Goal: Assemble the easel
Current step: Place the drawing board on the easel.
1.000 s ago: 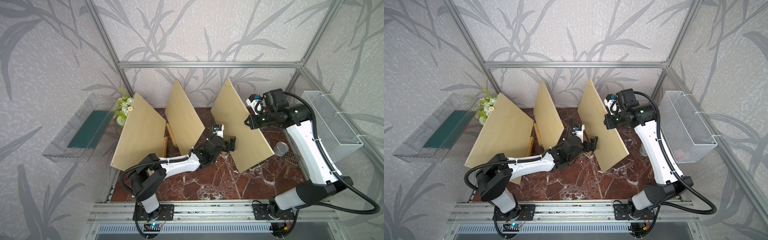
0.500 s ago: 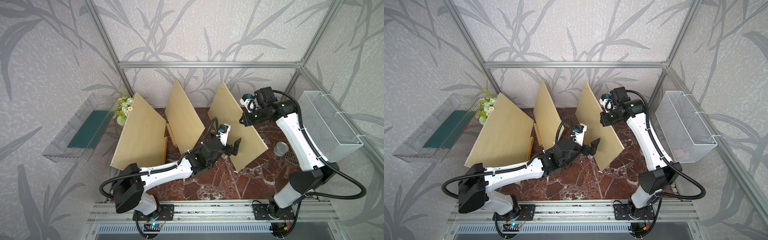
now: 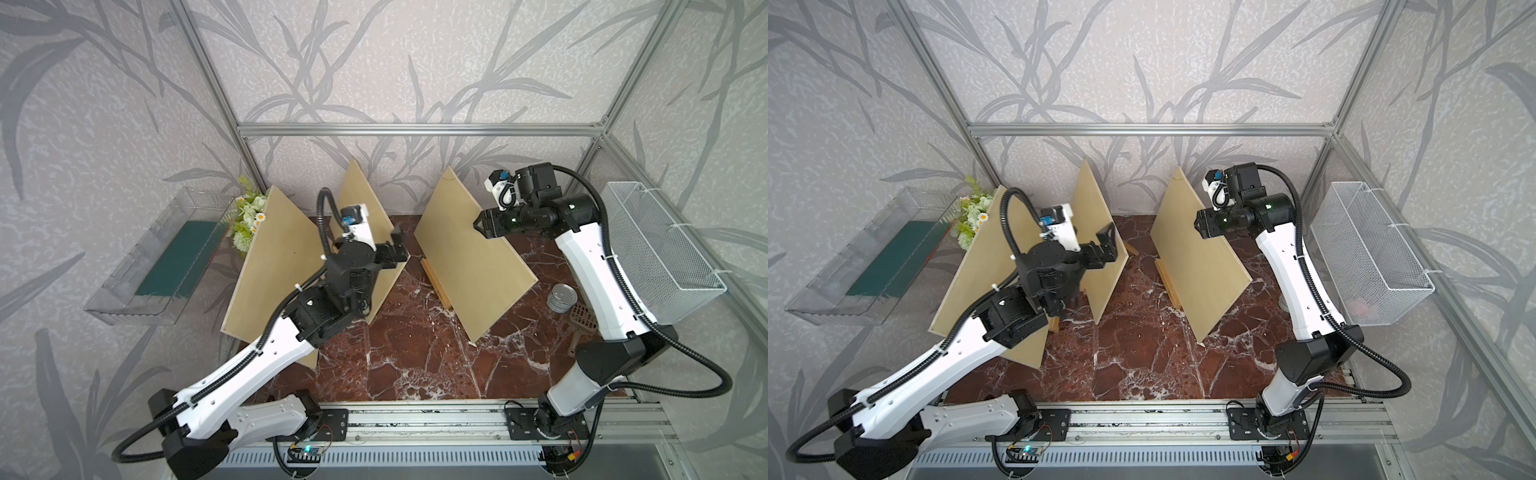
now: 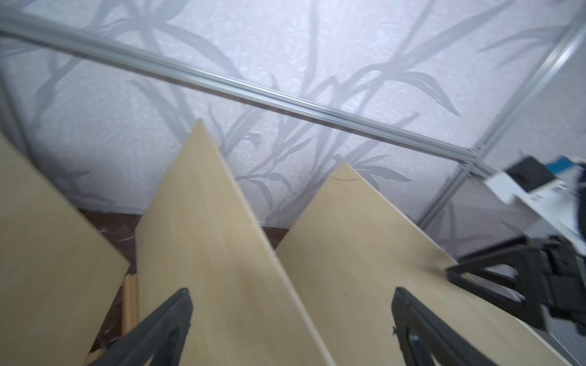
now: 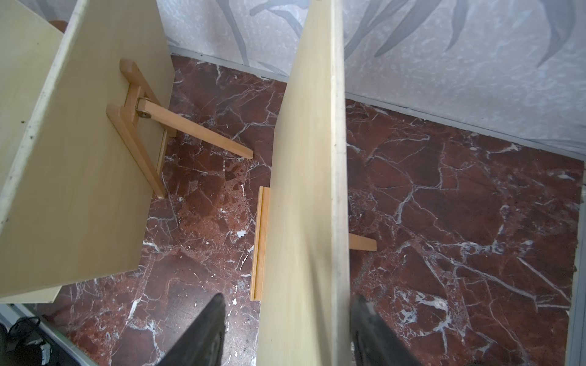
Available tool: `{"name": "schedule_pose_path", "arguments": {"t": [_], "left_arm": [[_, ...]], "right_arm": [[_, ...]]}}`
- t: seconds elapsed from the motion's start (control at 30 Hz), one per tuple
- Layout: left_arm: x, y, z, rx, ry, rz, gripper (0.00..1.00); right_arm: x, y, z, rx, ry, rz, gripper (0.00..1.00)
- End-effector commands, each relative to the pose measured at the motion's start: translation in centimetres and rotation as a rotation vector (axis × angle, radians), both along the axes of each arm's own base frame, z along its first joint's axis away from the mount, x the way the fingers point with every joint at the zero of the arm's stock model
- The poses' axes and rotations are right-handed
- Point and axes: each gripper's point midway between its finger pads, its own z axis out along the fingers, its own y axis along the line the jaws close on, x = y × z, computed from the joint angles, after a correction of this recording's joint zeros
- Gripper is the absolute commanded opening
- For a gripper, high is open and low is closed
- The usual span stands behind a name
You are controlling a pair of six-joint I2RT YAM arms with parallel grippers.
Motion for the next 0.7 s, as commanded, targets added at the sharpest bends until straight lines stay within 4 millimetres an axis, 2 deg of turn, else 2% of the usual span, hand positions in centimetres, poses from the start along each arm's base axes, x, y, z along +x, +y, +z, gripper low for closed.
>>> {"name": "schedule_pose_path", "arguments": {"t": [0.0,0.2,0.3,0.43,0.57,0.67], "left_arm": [[-0.2,4.2,-5.0,-0.053,0.173,0.104,0.99],[0.1,8.7,-10.3,-0.090,0.420,0.192,0.99],[0.5,10.5,-13.7,-0.134,0.554,0.251,0.99],[1.7,11.1,-17.9,-0.217,0.657,0.256,0.96],[3.8,11.1,-20.5,-0.251,0.696,0.254,0.95],[5.7,10.8,-22.1,-0.289,0.709,0.240,0.93]], "right_arm": [[0.6,-0.4,3.0,-0.010,-0.107,-0.029,0.67],[-0.3,-2.6,7.6,-0.020,-0.267,-0.115,0.69],[-1.2,-3.6,8.3,-0.018,-0.300,-0.160,0.70],[-2.3,-5.3,7.3,-0.043,-0.297,-0.221,0.71],[-2.7,-7.1,4.6,-0.029,-0.220,-0.298,0.71],[-3.0,-6.6,2.6,0.012,-0.158,-0.280,0.70]]}}
